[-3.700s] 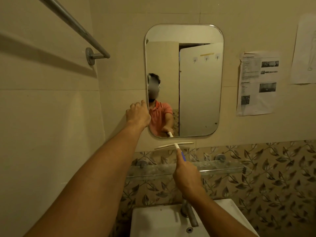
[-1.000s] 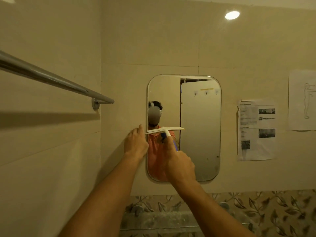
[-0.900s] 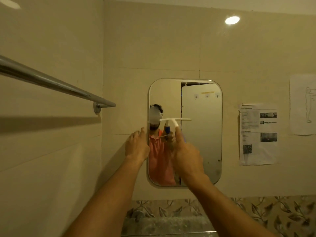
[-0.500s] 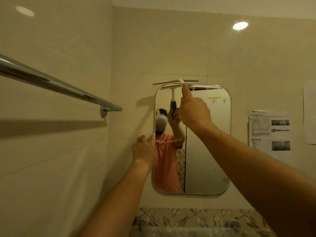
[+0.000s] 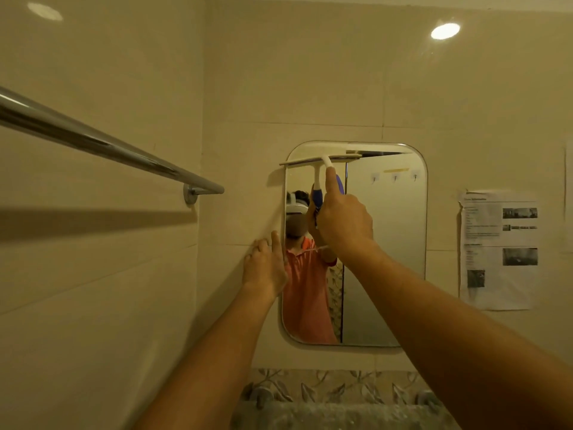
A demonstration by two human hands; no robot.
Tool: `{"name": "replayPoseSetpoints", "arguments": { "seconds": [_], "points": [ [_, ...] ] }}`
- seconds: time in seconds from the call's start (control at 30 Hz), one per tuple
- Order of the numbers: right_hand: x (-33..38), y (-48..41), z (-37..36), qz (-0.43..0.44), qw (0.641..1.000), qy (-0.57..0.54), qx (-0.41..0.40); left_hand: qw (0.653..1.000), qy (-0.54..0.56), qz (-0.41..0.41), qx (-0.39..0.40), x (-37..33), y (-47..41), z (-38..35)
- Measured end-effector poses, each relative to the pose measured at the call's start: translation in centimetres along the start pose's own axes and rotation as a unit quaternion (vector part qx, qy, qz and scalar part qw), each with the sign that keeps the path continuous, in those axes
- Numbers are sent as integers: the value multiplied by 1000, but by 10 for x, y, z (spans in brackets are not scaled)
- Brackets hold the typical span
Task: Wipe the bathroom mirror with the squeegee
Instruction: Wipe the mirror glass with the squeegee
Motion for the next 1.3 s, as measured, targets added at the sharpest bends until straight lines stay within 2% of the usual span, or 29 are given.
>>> {"name": "replayPoseSetpoints", "arguments": {
  "seconds": [0.2,0.4,0.9,1.07,1.17,1.3],
  "points": [
    [-15,36,-22,-3,999,-34,5,997,68,-3,-20,2,1,8],
    [-29,89,-38,-11,999,-29,21,996,94,8,-2,4,-1,8],
    [-54,148,-45,-61,983,4,174,996,73,17,47,-5,8,10],
    [-58,123,-14,-22,993,-81,86,997,58,9,41,-6,8,12],
    [-57,77,10,30,997,-69,21,998,53,14,25,-6,4,14],
    [-50,18,30,52,998,-42,0,998,45,18,45,-10,1,10]
  ]
}}
Point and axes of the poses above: each hand's wrist, its own y-axis away from the middle knuckle, its own z-axis out of the back of the hand, x = y × z, the point moved 4 cm from there along -y, towards the middle knuckle, and after that the axes turned 5 degrees about -y, right-handed, at the moved point
